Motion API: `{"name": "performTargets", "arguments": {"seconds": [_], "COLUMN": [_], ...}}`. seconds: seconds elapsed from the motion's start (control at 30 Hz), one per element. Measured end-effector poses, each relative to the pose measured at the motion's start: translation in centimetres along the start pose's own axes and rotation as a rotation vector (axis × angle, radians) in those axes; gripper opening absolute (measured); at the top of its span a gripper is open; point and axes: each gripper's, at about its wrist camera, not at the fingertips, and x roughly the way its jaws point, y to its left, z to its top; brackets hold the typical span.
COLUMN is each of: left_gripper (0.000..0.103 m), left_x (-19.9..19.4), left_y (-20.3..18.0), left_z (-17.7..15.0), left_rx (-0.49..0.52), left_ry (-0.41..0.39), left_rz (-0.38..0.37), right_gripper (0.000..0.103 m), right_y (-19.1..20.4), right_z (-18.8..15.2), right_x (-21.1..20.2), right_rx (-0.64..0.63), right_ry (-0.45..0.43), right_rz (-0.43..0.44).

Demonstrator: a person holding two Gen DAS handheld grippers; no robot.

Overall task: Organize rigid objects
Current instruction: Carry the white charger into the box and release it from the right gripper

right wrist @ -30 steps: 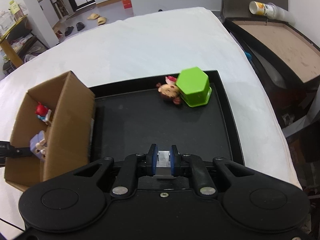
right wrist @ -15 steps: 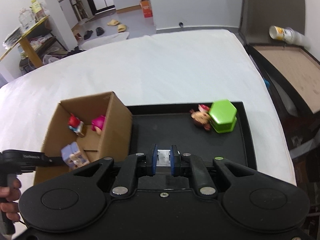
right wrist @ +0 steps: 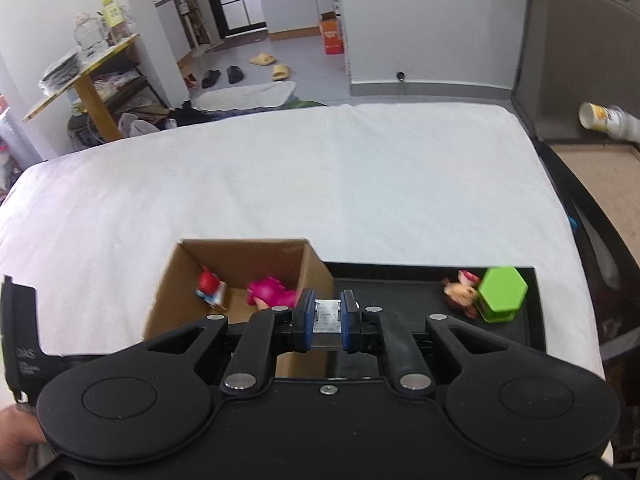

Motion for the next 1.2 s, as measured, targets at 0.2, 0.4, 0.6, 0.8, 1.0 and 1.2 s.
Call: {"name": "performTargets", "arguments": {"seconds": [0.2,0.4,0.6,0.8,1.0,1.2], "left_gripper": [0.024,0.024,0.025,0.025,0.025,0.025], "left_x": [-0.1,-0.2,-0.1,0.0,0.0,0.1], "left_y": [0.2,0.4,0.6,0.6,0.9,1.4], "left_z": [0.1,0.0,0.0,0.2,0.4,0.4], "left_rx": [-0.003,0.006,0.010,0.029,0.028,0.017], "left_ry": [0.004,0.003,0.007,0.009,0.013,0.016], "left_rz": [-0.011,-0.025,-0.040,-0.045,-0.059,-0.073], "right_gripper": [0.013,0.013,0.013,0.013,0.013,0.017], "right_y": [2.2,4.5,6.4,7.6,8.5,9.5], "right_z": [0.9,1.7,1.7,1.4,1.1,1.0], "right_x": [0.6,1.5,3.6,5.5,6.7,7.5], "right_rx": [-0.036,-0.069,-0.071,-0.075,-0.063,-0.034], "right_ry": [0.005,0.009,0.031,0.058,0.082,0.102], "right_rz": [0.014,0.036,0.060,0.064,0.068,0.122]}}
